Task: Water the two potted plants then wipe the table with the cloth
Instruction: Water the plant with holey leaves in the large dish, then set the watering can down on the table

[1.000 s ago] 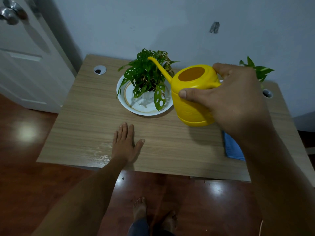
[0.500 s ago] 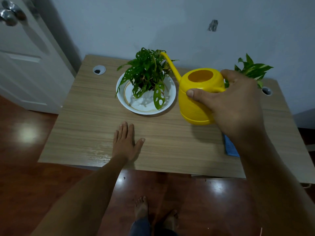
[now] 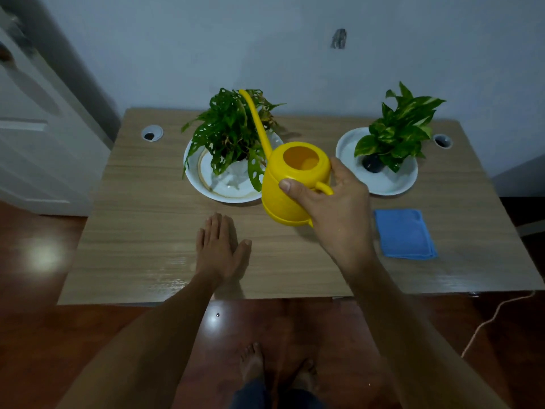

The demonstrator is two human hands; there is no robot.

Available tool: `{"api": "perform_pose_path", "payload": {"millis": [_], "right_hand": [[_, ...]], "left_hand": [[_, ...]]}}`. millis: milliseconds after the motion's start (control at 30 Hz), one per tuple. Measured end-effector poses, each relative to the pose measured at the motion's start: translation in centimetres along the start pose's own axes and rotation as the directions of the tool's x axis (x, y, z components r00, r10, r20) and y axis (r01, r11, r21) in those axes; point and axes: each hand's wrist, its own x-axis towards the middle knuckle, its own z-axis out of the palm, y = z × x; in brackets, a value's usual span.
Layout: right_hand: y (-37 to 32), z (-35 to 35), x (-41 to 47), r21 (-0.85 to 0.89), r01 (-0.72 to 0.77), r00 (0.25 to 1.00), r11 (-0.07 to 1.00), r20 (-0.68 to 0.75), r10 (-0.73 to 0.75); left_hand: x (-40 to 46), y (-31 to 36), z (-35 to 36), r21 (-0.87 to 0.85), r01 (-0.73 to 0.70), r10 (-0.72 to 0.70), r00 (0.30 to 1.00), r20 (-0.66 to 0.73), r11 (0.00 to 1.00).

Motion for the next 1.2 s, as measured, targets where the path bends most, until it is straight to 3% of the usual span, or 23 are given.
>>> {"api": "perform_pose_path", "payload": {"millis": [333, 500, 733, 1000, 1200], "right_hand": [[2.8, -5.7, -0.8, 0.142, 0.019, 0.989, 0.99, -0.149, 0.002], [5.2, -12.4, -1.1, 0.112, 0.007, 0.969, 0.994, -0.248, 0.021], [10.7, -24.1, -0.5, 0.056, -0.043, 0.957, 0.997, -0.283, 0.057], [18.4, -35.0, 0.5, -0.08, -0.106, 0.948, 0.991, -0.31, 0.077], [24.2, -38.6, 1.8, -0.078, -0.185, 0.928, 0.98, -0.341, 0.149]], "left_hand": [[1.4, 9.2, 1.3, 0.071, -0.281, 0.282, 0.959, -0.002, 0.957], [1.1, 16.1, 4.7, 0.033, -0.398, 0.396, 0.917, 0.059, 0.917], [0.0, 28.0, 10.1, 0.002, -0.546, 0.541, 0.83, 0.135, 0.838], [0.5, 39.4, 16.1, -0.044, -0.54, 0.535, 0.813, 0.23, 0.84], [0.9, 43.2, 20.7, -0.048, -0.57, 0.562, 0.786, 0.256, 0.82]]}}
